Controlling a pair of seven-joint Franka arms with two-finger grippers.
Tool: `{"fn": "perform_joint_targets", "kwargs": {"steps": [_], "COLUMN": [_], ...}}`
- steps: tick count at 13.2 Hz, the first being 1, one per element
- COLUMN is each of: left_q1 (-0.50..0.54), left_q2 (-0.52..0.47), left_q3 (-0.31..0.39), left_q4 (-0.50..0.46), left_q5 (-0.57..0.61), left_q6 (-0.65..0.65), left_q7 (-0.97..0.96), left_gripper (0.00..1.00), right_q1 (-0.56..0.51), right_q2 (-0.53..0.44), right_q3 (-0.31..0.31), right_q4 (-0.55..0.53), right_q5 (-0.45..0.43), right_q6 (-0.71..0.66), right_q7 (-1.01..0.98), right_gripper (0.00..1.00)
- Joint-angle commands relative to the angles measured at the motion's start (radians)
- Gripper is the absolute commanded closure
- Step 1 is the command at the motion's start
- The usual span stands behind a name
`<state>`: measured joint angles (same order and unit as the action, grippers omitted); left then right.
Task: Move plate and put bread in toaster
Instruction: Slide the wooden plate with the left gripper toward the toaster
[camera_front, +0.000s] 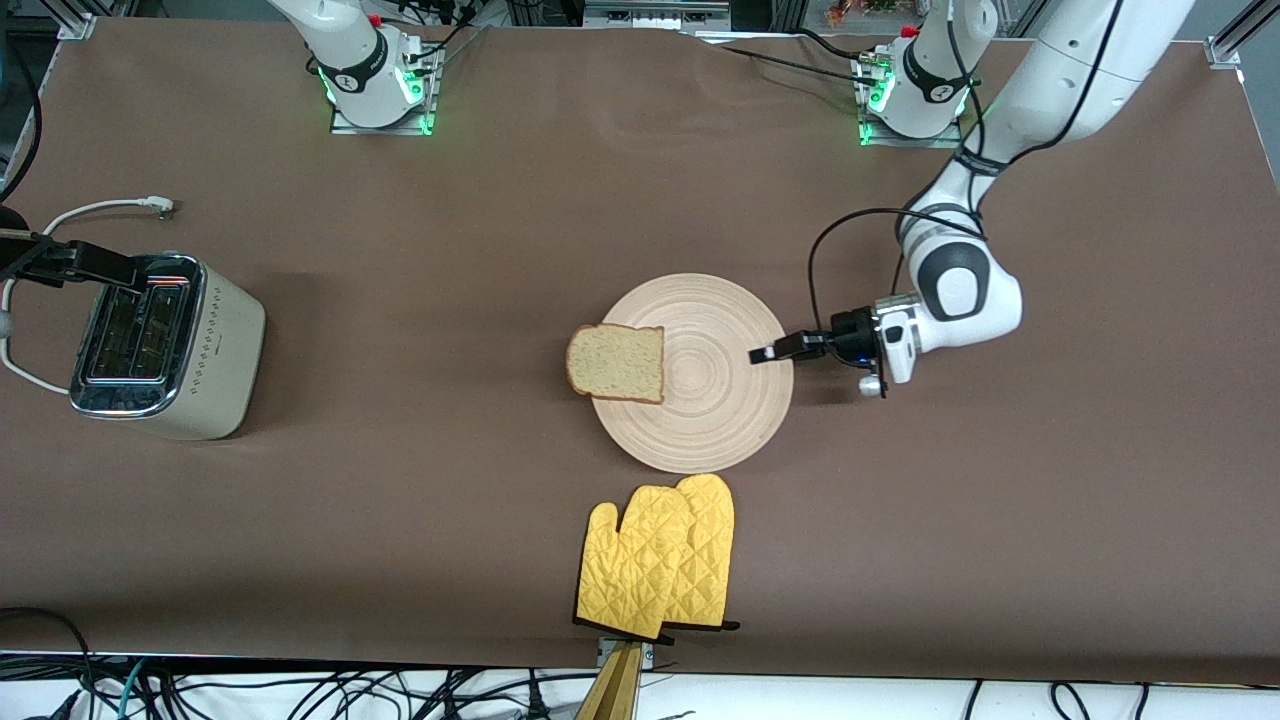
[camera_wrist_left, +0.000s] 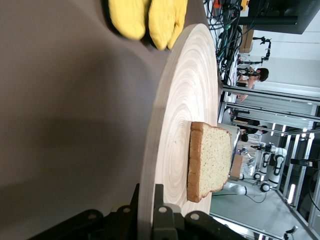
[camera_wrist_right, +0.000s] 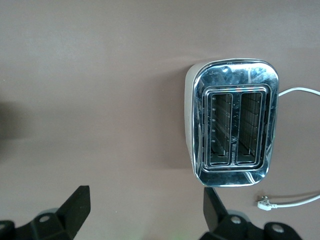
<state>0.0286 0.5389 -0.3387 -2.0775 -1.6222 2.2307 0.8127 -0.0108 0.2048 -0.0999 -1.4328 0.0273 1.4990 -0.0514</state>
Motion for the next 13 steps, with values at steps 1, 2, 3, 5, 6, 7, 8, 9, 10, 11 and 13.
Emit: {"fn": "perform_joint_targets", "kwargs": {"steps": [1,2,3,5,6,7,8,9,10,11,13], "left_q1": [-0.064,-0.088,-0.116,-0.163,-0.185,-0.205,-0.229,-0.257,-0.283,-0.301,-0.322], "left_q2": [-0.01,0.009,0.022,0.032,0.042,0.056,0.076,0.105,0.134,0.151,0.173], "left_q3": [0.012,0.012,0.012,0.02,0.03,0.038,0.049,0.064,0.073,0.079,0.087], "left_q4": [-0.01,-0.004,0.0,0.005,0.023,0.03,0.033,0.048,0.081,0.097,0.125], "left_q5": [-0.131,-0.178,-0.208,-0.22,-0.225,-0.246,-0.28,-0.321,-0.362,-0.373,-0.401], "left_q6": [-0.013,-0.013,-0.002,0.03,0.036,0.037,0.037,0.037,0.037,0.037,0.037], "left_q7": [0.092,0.141,0.172,0.19,0.204,0.226,0.261,0.305,0.325,0.327,0.326], "left_gripper": [1.0,1.0,1.0,1.0,1.0,1.0,1.0,1.0,1.0,1.0,1.0], "right_q1": [-0.008,-0.006,-0.006,-0.005,-0.005,-0.006,-0.008,-0.011,-0.011,-0.011,-0.009], "right_q2": [-0.004,-0.004,-0.004,-0.004,-0.004,0.002,0.01,0.018,0.027,0.033,0.047], "right_q3": [0.006,0.006,0.006,0.008,0.008,0.008,0.008,0.006,0.006,0.006,0.006], "right_q4": [0.0,0.0,0.002,0.002,0.0,0.0,0.0,-0.001,-0.001,-0.001,-0.009], "right_q5": [0.016,0.016,0.016,0.017,0.022,0.039,0.058,0.084,0.104,0.121,0.167], "right_q6": [0.004,0.004,0.006,0.006,0.007,0.007,0.007,0.007,0.007,0.009,0.026], "right_q7": [-0.005,-0.005,-0.005,-0.004,-0.004,0.001,0.002,0.002,0.004,0.007,0.008], "right_gripper": [0.0,0.0,0.0,0.0,0.0,0.0,0.0,0.0,0.0,0.0,0.0]}}
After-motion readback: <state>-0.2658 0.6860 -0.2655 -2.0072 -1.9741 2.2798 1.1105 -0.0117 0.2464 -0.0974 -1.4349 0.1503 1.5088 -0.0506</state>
